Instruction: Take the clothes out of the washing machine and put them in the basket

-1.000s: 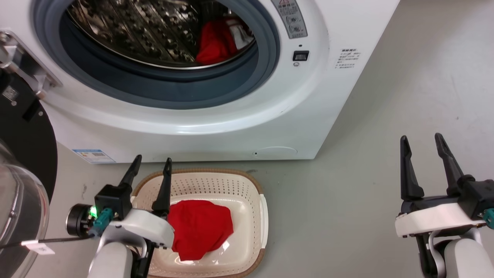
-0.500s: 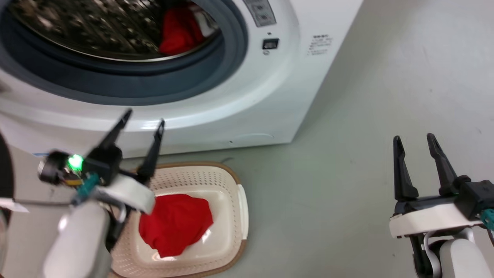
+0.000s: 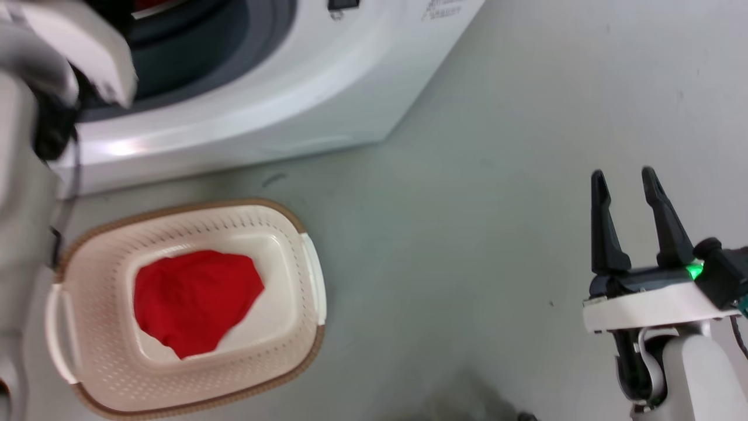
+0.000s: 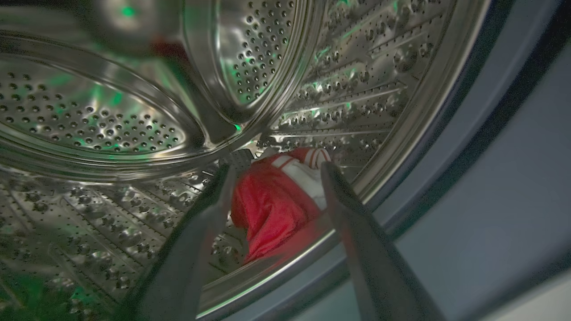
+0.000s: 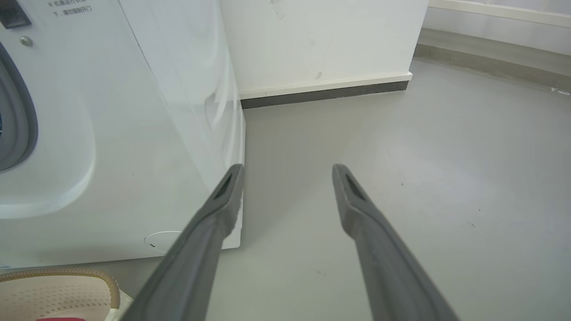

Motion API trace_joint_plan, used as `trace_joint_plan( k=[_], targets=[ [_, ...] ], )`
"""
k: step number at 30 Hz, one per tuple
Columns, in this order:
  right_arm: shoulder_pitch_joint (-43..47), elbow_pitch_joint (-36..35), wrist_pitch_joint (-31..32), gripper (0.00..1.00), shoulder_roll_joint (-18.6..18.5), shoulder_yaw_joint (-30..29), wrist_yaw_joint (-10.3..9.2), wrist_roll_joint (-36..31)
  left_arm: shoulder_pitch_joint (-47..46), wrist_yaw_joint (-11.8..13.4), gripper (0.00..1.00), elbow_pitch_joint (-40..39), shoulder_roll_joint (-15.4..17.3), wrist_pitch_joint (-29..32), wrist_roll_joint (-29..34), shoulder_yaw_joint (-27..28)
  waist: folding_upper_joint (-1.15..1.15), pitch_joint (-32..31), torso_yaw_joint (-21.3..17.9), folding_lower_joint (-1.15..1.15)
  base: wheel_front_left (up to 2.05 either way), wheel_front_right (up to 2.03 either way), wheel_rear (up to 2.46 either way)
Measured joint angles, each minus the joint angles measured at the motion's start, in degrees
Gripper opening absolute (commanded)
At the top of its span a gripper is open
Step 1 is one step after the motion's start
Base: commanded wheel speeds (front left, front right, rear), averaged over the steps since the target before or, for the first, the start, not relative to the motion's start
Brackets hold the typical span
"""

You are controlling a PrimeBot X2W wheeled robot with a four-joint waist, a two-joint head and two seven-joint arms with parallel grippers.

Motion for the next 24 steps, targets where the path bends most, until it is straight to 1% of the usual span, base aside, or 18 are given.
trace_joint_plan(
  k=[1,6,11,14,17,19,24],
  targets=[
    [-0.46,-0.24,0.0,1.0,-0.02,0.43,0.0,0.48,-2.69,-0.02,1.0,1.07,0.76,1.46,0.1,-1.03,0.0,1.15,-0.39,0.0,0.0,0.0,0.0],
    [-2.84,-1.2,0.0,1.0,-0.03,3.01,0.0,3.14,-17.14,0.0,1.0,8.82,2.05,10.93,-2.52,-3.69,0.0,6.97,-2.42,0.01,0.0,0.0,0.0],
    [-4.4,-2.01,0.0,1.0,0.0,5.87,0.0,5.59,-28.85,0.0,1.0,16.74,3.38,18.89,-3.3,-4.15,0.0,11.78,-5.24,0.01,0.0,0.0,0.0],
    [-4.58,-2.25,0.0,1.0,-0.01,7.0,0.0,6.94,-34.39,0.43,1.0,21.2,3.22,24.29,-5.33,-2.74,0.0,13.88,-7.35,0.01,0.0,0.0,0.0],
    [-4.54,-2.25,0.0,1.0,-0.03,8.59,0.0,7.59,-37.3,0.36,1.0,24.24,3.65,30.05,-4.2,-4.72,0.0,15.79,-9.19,0.01,0.0,0.0,0.0],
    [-4.52,-2.26,0.0,1.0,0.0,9.4,0.0,8.01,-38.58,0.35,1.0,25.74,3.89,32.77,-4.61,-4.85,0.0,16.84,-10.37,0.01,0.0,0.0,0.0],
    [-4.41,-2.47,0.0,1.0,-0.01,9.29,0.0,9.0,-40.3,0.49,1.0,27.89,4.13,35.33,-3.75,-6.32,0.0,19.1,-11.93,0.01,0.0,0.0,0.0]
  ],
)
